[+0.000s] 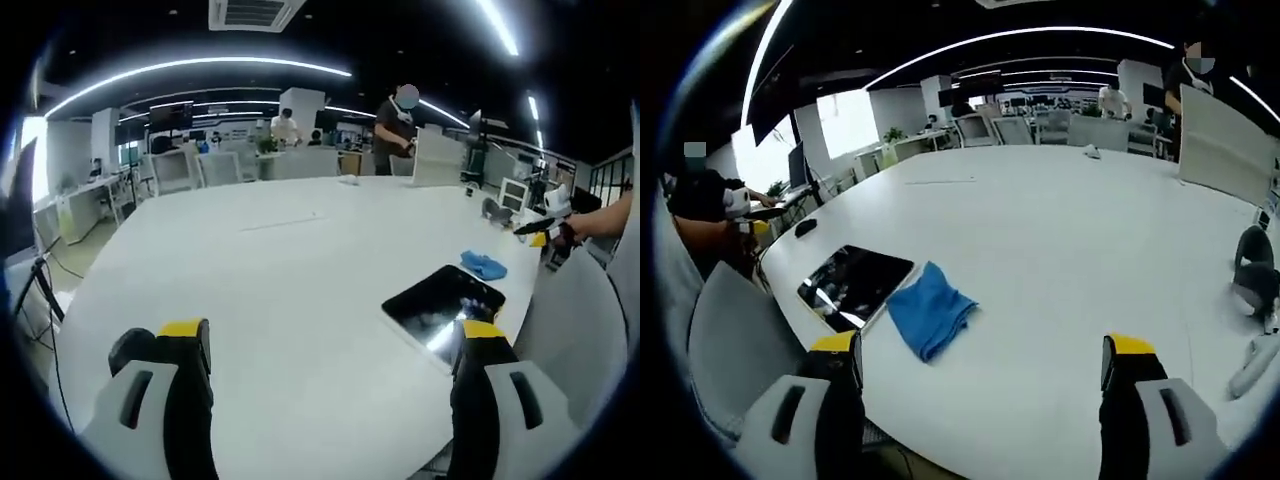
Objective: Wipe the mirror surface with the cleaning cloth until all visible marks leave the cleaned area.
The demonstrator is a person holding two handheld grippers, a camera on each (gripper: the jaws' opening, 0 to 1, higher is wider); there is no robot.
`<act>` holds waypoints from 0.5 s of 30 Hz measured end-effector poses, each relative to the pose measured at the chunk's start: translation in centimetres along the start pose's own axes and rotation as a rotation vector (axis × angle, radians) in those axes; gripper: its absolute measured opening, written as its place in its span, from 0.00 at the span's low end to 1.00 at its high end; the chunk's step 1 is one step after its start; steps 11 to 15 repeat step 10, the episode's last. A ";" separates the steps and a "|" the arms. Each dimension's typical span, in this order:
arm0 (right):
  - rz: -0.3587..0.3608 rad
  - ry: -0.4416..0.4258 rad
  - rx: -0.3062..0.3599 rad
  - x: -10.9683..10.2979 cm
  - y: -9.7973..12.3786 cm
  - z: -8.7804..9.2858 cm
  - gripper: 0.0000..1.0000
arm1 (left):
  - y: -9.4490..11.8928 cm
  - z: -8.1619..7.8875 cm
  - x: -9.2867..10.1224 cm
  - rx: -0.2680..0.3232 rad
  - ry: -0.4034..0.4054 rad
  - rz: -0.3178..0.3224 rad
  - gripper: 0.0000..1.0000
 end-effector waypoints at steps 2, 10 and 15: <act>-0.003 -0.001 0.007 -0.1 0.0 -0.2 0.98 | 0.1 -0.3 0.5 0.001 0.000 0.002 0.99; -0.009 0.035 0.009 -0.1 -0.2 -1.1 0.99 | 0.3 -1.3 0.5 0.002 0.005 0.002 0.99; -0.009 0.035 0.009 -0.1 -0.2 -1.1 0.99 | 0.3 -1.3 0.5 0.002 0.005 0.002 0.99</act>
Point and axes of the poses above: the point that each gripper's makers call its tool centre point, and the gripper's own axes: y roughly backward along the fingers, x roughly to its right, z roughly out of its underside, the point moved 10 cm from there along y, roughly backward along the fingers, and after that the axes turned 2 degrees about x, right-handed, at the moved point
